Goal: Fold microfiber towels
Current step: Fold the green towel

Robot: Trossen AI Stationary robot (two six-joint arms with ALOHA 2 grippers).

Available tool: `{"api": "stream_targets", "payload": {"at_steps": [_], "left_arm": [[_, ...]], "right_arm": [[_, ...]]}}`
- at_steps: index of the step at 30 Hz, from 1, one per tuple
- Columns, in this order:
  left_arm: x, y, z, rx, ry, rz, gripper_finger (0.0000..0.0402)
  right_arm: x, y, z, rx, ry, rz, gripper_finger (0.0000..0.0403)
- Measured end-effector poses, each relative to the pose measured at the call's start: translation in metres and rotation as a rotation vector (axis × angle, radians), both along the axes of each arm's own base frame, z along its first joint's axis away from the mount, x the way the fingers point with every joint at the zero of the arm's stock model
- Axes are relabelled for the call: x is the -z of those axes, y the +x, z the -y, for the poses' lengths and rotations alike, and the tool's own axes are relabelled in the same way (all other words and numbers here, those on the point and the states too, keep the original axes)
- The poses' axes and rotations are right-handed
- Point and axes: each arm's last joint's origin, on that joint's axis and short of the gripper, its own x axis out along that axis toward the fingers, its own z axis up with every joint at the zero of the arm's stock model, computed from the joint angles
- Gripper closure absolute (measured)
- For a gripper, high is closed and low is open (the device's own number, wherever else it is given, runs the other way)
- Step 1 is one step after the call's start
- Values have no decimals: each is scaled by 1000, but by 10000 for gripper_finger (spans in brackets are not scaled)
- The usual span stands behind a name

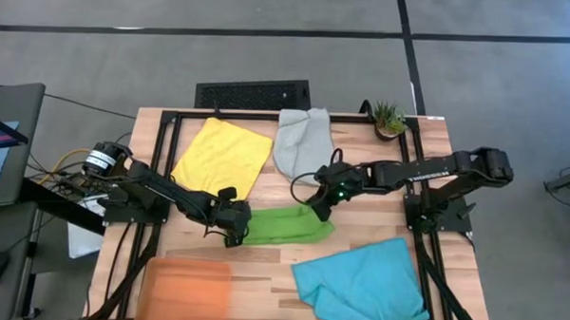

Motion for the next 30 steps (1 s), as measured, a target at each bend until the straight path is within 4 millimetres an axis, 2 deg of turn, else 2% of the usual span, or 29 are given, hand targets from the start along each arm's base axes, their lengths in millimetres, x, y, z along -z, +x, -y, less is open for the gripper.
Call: {"api": "stream_targets", "payload": {"at_steps": [24, 30], "left_arm": [[0, 0, 0, 0, 1, 0, 252], [0, 0, 0, 1, 1, -1, 252]], "right_arm": [[-17, 12, -1, -4, -40, 198, 403], [-29, 26, -1, -23, -77, 233, 403]]}}
